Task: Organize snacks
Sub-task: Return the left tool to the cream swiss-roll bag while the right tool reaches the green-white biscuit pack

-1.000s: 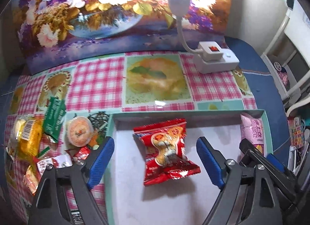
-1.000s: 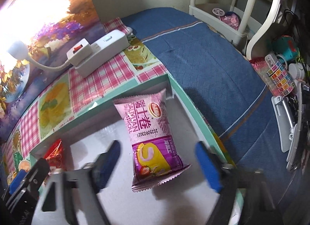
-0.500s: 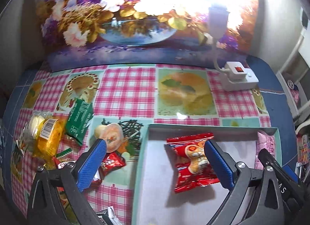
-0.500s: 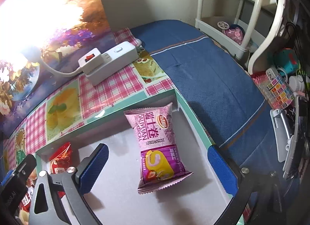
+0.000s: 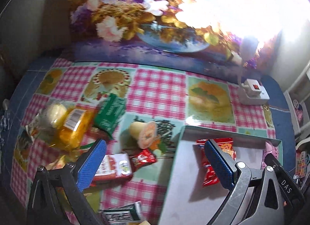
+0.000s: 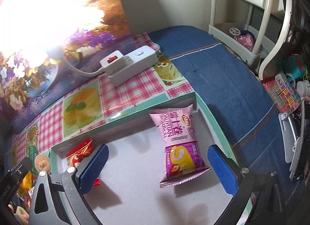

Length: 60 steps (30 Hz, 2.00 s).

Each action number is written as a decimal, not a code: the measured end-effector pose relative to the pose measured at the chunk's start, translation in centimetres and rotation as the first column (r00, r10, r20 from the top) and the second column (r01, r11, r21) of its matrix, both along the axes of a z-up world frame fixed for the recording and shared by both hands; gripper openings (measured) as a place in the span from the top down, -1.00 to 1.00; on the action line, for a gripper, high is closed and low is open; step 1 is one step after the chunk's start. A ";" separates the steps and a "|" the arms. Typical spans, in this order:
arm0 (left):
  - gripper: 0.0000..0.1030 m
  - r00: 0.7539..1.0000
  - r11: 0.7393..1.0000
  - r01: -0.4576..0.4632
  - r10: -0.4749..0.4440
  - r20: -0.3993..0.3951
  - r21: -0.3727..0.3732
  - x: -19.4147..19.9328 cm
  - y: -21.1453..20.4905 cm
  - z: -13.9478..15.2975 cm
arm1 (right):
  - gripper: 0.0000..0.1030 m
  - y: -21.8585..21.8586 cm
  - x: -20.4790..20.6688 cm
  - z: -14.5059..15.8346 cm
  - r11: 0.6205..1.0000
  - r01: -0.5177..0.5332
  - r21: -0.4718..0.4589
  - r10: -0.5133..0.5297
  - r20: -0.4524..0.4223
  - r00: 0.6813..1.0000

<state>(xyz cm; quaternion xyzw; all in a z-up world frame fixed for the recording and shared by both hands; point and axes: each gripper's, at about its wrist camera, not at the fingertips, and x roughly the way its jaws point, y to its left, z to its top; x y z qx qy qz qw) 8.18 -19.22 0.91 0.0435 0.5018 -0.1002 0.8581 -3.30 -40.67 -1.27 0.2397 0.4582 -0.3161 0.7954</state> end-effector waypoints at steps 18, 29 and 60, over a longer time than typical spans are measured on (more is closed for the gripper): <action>-0.96 0.980 0.976 -0.201 0.200 0.020 0.090 -2.6 13.2 1.7 | -1.00 11.1 -0.4 0.4 0.973 -0.227 0.048 0.225 0.035 0.974; -0.96 0.960 0.953 -0.280 0.280 0.018 0.113 -3.8 20.4 0.8 | -1.00 16.8 0.5 0.1 0.908 -0.416 0.043 0.410 0.109 0.906; -0.94 0.933 0.952 -0.293 0.265 -0.245 -0.085 -1.0 19.9 -6.9 | -0.97 21.8 2.9 -1.9 0.824 -0.560 0.087 0.558 0.049 0.829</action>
